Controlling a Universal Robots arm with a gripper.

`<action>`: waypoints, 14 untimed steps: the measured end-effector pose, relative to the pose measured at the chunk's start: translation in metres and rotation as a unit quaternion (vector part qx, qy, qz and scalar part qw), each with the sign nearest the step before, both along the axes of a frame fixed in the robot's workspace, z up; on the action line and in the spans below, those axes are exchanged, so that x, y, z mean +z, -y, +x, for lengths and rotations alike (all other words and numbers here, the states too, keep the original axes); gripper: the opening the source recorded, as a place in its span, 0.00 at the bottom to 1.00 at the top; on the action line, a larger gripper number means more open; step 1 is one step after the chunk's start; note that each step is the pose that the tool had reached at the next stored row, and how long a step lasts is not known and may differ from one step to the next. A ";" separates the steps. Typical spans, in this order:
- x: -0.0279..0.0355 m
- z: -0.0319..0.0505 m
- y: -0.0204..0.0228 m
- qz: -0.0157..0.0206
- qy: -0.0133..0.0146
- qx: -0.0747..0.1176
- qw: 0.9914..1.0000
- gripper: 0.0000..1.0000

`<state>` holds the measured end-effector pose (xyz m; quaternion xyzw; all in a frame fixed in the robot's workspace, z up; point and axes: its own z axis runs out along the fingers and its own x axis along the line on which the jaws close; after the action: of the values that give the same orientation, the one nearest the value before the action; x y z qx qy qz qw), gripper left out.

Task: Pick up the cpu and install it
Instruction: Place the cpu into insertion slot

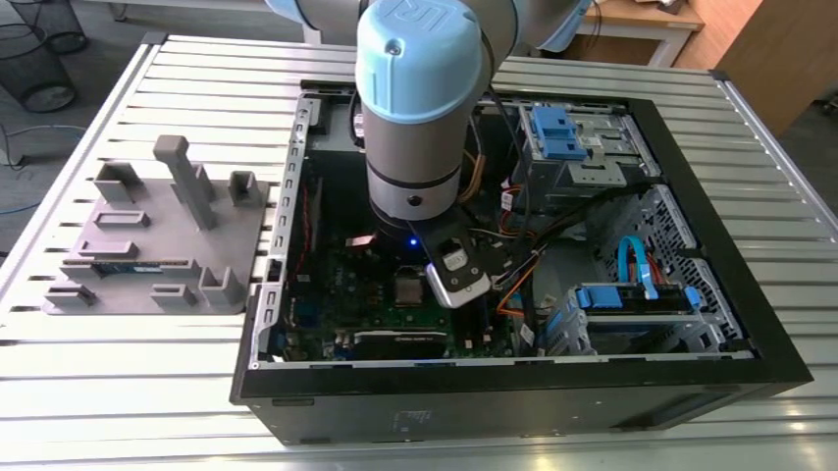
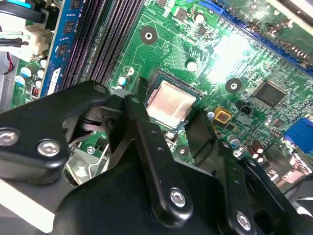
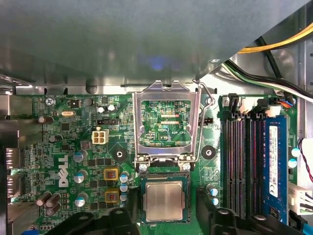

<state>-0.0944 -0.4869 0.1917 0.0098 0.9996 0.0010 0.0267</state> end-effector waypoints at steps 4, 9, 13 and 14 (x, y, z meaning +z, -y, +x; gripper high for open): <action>0.0002 0.0000 0.0000 0.000 0.000 0.000 1.000 0.45; 0.0004 0.0000 0.0000 0.000 0.000 0.000 1.000 0.45; 0.0016 0.0000 0.0001 0.000 0.000 0.000 1.000 0.45; 0.0023 0.0000 0.0001 0.000 0.000 0.000 1.000 0.45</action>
<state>-0.0945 -0.4870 0.1940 0.0098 0.9996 0.0008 0.0267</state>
